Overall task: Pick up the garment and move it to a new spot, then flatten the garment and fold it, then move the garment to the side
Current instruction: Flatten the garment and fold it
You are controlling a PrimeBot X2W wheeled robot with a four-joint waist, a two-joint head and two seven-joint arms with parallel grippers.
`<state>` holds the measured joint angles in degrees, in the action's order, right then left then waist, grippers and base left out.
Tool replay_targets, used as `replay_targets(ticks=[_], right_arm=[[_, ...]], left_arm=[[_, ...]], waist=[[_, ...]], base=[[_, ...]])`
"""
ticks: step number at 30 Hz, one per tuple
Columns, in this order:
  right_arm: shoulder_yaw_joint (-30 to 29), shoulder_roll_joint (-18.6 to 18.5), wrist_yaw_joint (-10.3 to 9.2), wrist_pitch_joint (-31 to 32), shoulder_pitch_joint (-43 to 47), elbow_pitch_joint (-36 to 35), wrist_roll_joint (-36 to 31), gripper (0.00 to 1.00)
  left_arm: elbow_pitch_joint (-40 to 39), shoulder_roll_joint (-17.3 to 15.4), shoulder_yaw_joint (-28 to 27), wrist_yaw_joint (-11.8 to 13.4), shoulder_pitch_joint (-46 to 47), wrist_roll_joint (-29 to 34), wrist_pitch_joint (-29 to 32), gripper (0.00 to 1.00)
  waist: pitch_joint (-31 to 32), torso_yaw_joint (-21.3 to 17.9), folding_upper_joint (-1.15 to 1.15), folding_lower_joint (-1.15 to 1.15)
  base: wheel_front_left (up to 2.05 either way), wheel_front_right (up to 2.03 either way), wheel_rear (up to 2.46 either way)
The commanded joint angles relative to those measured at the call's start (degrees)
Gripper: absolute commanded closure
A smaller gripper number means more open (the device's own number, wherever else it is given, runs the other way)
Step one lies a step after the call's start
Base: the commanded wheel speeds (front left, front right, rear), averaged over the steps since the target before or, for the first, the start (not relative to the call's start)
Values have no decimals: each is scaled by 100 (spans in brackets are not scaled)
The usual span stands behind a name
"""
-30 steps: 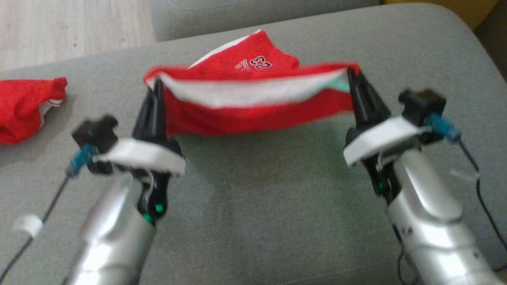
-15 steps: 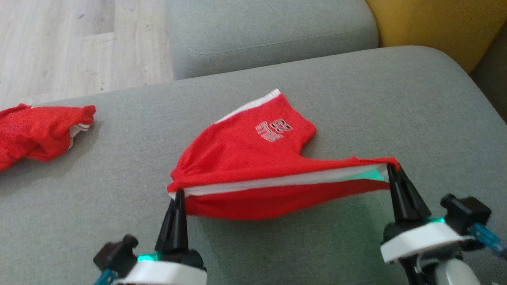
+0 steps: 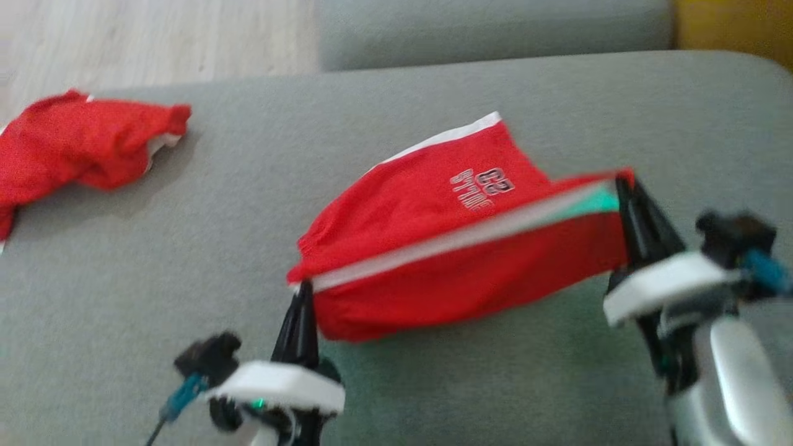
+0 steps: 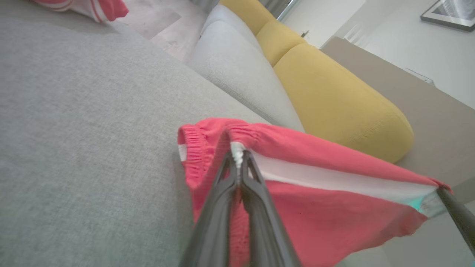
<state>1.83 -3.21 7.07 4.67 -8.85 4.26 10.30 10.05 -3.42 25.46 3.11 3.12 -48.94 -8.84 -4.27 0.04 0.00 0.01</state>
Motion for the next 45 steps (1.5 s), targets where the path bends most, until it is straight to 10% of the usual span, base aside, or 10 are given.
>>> replay_targets(ticks=[1,28,30,31,32,45], right_arm=[[119,-104,42,34,-348,-150,-43,100],[1228,-754,42,-238,-4405,4883,389,100],[1297,-721,42,-342,-4548,5100,430,71],[1326,-711,42,-433,-4614,5183,447,16],[1362,-700,42,-512,-4666,5267,470,0],[1914,-832,42,-1118,-4810,5962,847,0]], left_arm=[[-130,37,-138,33,356,-19,-10,100],[2028,54,1708,781,3469,-2692,-325,91],[2094,54,1810,782,3575,-2689,-323,0],[2123,54,1873,786,3624,-2648,-315,0],[2145,54,1919,781,3657,-2609,-311,0],[1650,-720,2409,856,3213,-1944,-401,0]], waist=[[-239,227,0,-1],[-1376,955,0,-1],[-1388,958,0,-1],[-1391,968,0,-1],[-1391,983,0,-1],[-1051,1057,0,-1]], base=[[0,0,0],[0,0,0],[0,0,0],[0,0,0],[0,0,0],[0,0,0]])
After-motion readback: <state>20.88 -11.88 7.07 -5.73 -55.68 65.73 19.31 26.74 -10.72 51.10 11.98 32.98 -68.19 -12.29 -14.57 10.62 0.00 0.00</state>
